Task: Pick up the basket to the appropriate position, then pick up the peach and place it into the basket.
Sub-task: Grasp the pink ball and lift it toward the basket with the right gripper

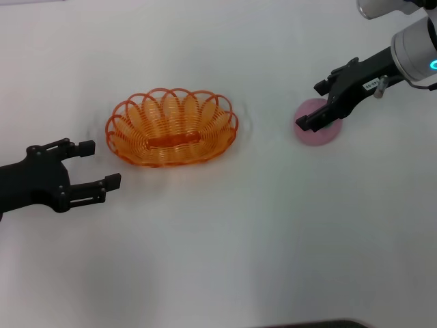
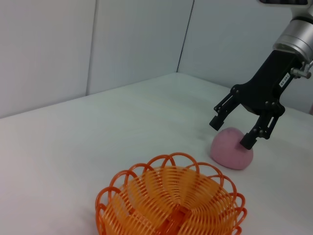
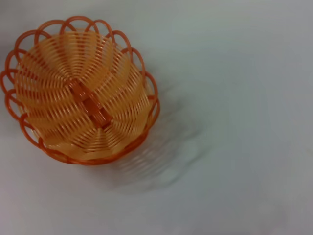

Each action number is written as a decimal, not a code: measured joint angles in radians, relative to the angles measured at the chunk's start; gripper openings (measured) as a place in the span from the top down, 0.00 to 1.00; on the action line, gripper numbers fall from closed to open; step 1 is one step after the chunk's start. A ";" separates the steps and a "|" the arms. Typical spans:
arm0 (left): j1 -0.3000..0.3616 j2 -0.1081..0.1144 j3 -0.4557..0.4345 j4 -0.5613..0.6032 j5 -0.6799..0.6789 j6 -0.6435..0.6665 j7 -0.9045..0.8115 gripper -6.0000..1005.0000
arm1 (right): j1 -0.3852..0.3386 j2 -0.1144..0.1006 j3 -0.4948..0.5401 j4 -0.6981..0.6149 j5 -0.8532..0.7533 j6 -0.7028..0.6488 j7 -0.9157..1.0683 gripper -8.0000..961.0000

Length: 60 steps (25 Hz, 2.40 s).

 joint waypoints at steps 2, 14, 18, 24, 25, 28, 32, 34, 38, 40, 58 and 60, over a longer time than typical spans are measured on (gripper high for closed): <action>0.000 0.000 0.000 0.000 0.000 0.000 0.000 0.16 | 0.000 0.000 0.000 0.001 0.000 0.000 0.001 0.06; 0.000 0.001 0.000 0.001 0.000 0.006 -0.001 0.16 | 0.003 0.001 -0.035 0.001 -0.043 -0.001 0.044 0.07; 0.000 0.001 0.000 0.000 0.000 0.005 -0.002 0.16 | 0.005 0.002 -0.045 0.000 -0.053 0.000 0.050 0.07; 0.000 0.001 0.000 0.000 0.000 0.002 -0.002 0.16 | 0.008 0.002 -0.046 -0.003 -0.053 0.000 0.051 0.08; 0.000 0.001 0.000 0.000 0.000 0.002 -0.002 0.16 | 0.009 0.002 -0.046 -0.002 -0.053 0.000 0.051 0.08; -0.001 0.001 0.000 0.000 0.000 0.002 -0.002 0.16 | 0.010 0.002 -0.046 -0.001 -0.053 0.000 0.052 0.08; -0.001 0.001 0.000 0.000 0.000 0.005 -0.002 0.16 | 0.012 0.002 -0.046 0.000 -0.054 0.000 0.052 0.09; -0.001 0.001 0.000 0.000 0.000 0.006 -0.002 0.16 | 0.013 0.002 -0.046 0.000 -0.054 0.000 0.052 0.09; -0.001 0.001 0.000 0.000 0.000 0.005 -0.002 0.16 | 0.013 0.002 -0.049 0.000 -0.054 0.000 0.051 0.09; -0.001 0.001 0.000 0.000 0.000 0.004 -0.002 0.16 | 0.013 0.002 -0.053 0.001 -0.054 0.000 0.050 0.09; 0.002 0.000 0.000 -0.001 0.000 0.010 -0.002 0.16 | 0.009 0.002 -0.066 0.002 -0.054 -0.001 0.051 0.61; 0.003 0.000 0.000 -0.002 0.000 0.009 -0.002 0.16 | 0.007 0.002 -0.066 0.002 -0.054 -0.003 0.051 0.64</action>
